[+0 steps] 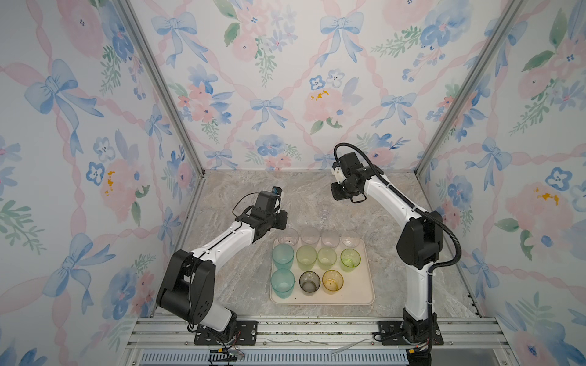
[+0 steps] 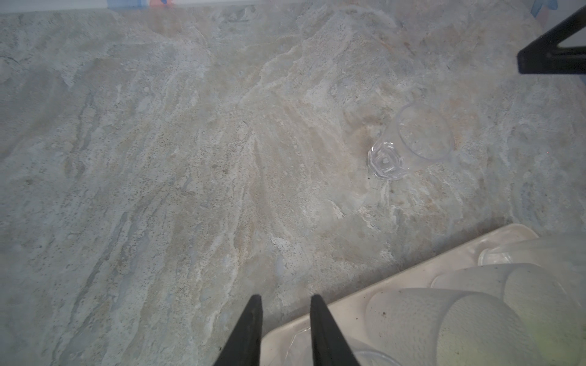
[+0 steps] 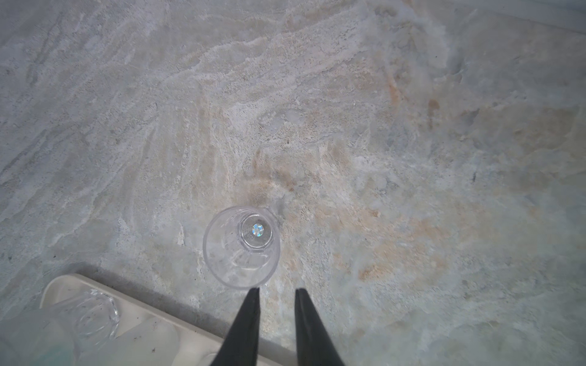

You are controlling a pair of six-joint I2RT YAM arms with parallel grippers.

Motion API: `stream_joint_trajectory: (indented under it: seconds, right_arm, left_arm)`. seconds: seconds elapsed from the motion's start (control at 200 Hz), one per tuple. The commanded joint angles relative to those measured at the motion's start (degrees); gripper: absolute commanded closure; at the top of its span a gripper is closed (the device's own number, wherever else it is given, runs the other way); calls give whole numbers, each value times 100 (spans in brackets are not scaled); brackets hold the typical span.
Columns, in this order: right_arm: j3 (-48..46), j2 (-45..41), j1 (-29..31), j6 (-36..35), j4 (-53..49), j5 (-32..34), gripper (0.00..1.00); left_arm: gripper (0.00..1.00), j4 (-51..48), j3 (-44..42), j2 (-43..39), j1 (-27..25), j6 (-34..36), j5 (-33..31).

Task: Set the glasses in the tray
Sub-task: 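Move the right gripper over the clear stemmed glass beyond the tray, then lower the right gripper onto the clear stemmed glass rim and close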

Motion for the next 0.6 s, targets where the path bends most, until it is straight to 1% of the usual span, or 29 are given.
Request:
stream_joint_trajectory:
  seconds: [0.0,0.59]
  right_arm:
    - [319,247,19,-83,-417,-47,76]
    - [403,835,46,-60,-432,-92,76]
  left_arm:
    - [71,6,161,65,46,132,-35]
    - [71,11,47,-2,101,167,-28]
